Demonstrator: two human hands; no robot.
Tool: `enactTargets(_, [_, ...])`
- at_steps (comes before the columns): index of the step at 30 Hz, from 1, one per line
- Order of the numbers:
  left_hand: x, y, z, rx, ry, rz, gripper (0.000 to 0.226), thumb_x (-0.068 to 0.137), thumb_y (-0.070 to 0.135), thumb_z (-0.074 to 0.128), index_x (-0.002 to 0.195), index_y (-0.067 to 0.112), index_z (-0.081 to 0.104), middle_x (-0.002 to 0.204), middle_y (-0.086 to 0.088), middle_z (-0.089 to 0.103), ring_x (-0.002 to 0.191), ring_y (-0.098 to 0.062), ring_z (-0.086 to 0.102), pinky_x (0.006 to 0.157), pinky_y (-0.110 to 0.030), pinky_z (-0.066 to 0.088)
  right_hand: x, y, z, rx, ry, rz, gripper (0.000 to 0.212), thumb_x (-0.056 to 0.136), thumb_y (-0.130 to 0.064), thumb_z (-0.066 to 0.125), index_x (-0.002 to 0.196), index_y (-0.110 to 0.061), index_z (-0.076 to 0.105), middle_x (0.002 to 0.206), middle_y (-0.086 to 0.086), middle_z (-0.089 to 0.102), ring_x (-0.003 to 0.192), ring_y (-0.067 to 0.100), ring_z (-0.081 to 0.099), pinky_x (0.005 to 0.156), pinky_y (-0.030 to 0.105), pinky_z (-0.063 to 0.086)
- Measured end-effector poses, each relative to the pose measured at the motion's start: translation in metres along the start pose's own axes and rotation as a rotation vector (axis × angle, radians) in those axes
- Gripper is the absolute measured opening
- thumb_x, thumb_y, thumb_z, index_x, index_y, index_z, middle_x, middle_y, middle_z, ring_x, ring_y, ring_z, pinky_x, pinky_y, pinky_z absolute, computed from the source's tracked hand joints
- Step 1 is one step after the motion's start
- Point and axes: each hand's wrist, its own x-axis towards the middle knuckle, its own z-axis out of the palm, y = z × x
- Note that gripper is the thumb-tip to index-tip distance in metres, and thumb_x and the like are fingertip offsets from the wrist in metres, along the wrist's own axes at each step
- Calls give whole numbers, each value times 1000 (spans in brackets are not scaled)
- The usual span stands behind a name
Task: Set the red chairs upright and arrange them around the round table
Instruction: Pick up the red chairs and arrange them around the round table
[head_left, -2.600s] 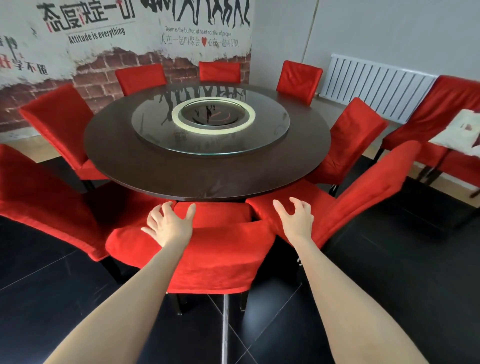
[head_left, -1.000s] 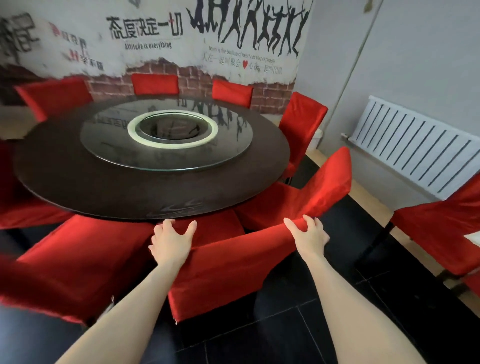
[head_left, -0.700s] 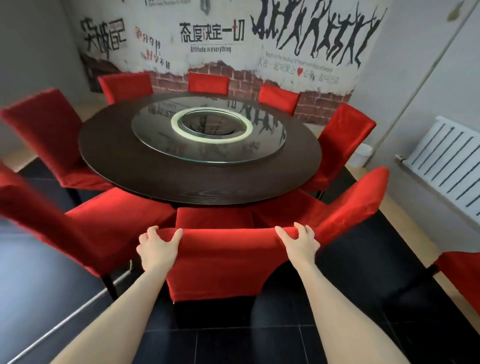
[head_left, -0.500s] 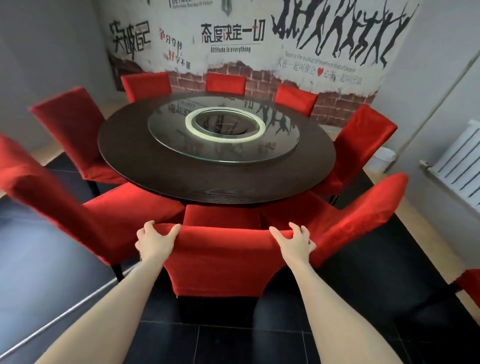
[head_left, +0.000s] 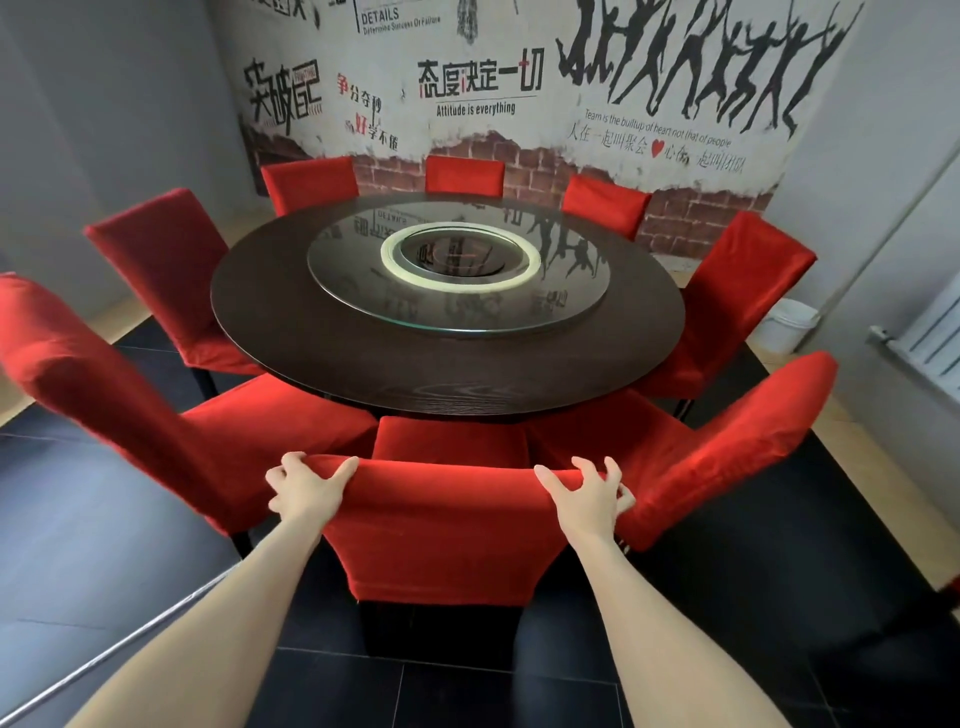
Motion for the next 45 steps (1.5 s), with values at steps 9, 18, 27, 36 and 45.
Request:
enactTargets(9, [-21,4,6,-8,-15,-11,80,86,45,69,145,9,30,151,-16,21,133,-47,28,109,-53,31,7,9,-11,-8,-16,-28,68,84,-56,67,139,-19,52,160,4,16,141,34,6,101,46,39])
enactTargets(18, [-27,4,11,-30,-15,-9,82,87,45,69,146,8,26,150,-17,17,134,-47,24,109,-54,29,11,12,-13,-4,-24,-23,70,84,-57,66,140,-17,51,158,4,21,139,34,9,105,47,40])
enactTargets(27, [-22,5,12,-15,-1,-10,84,87,48,67,145,7,24,149,-17,13,132,-46,22,109,-54,29,12,11,-5,-27,-5,-17,71,84,-61,64,138,-16,53,152,4,26,135,34,13,108,47,34])
enactTargets(36, [-21,6,13,-23,6,-15,83,87,47,67,145,8,24,149,-17,13,133,-46,22,110,-54,28,15,10,-3,-41,-7,-14,71,84,-62,63,137,-17,53,151,5,27,133,34,14,107,42,32])
enactTargets(45, [-20,3,13,17,24,-5,86,87,50,66,149,8,22,153,-16,11,140,-42,10,115,-54,21,13,10,-5,-60,-40,-3,74,84,-63,61,141,-18,48,154,2,24,135,32,12,100,43,40])
